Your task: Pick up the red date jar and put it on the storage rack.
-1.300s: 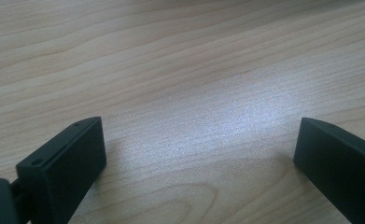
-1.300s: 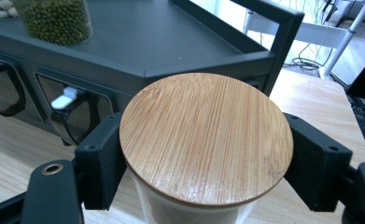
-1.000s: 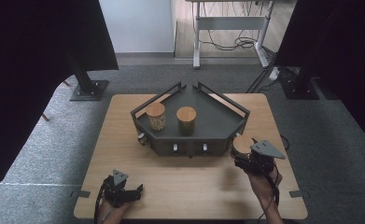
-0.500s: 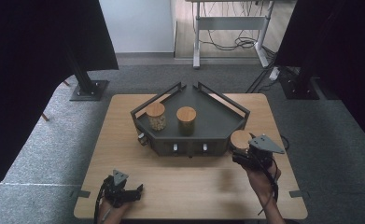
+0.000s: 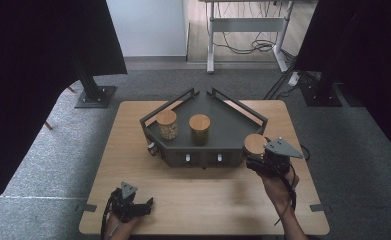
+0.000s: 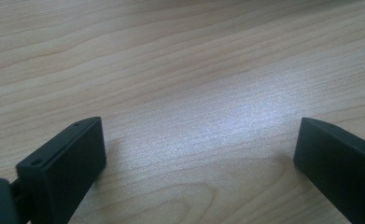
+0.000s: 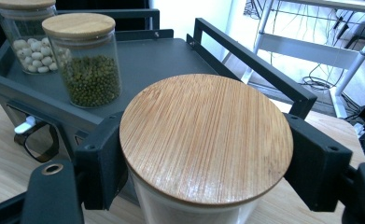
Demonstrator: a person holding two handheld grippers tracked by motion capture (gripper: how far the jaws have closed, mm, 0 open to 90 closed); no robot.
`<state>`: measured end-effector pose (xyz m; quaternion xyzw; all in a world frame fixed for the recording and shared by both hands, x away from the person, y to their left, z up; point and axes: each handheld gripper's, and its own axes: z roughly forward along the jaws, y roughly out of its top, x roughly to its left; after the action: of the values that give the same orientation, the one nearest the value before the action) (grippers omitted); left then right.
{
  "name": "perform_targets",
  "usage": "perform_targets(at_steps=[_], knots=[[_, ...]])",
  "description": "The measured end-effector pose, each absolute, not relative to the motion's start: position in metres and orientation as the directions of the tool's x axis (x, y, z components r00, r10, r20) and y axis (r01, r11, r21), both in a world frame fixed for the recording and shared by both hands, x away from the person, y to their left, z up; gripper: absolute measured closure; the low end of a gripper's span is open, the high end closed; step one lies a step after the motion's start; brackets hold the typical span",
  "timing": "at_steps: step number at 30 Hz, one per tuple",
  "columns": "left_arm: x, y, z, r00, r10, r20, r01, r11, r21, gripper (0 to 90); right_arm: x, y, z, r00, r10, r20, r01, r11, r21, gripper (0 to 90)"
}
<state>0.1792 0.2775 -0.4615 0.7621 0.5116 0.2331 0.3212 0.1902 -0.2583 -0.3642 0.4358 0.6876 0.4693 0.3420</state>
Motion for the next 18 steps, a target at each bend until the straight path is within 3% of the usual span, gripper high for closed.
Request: perform_targets(at_steps=[18], knots=[[0.179, 0.278, -0.462, 0.368, 0.929, 0.026, 0.629, -0.27, 0.729, 2.0, 0.209, -0.247, -0.354, -0.392, 0.918, -0.058, 0.273, 0.176, 0.946, 22.7]])
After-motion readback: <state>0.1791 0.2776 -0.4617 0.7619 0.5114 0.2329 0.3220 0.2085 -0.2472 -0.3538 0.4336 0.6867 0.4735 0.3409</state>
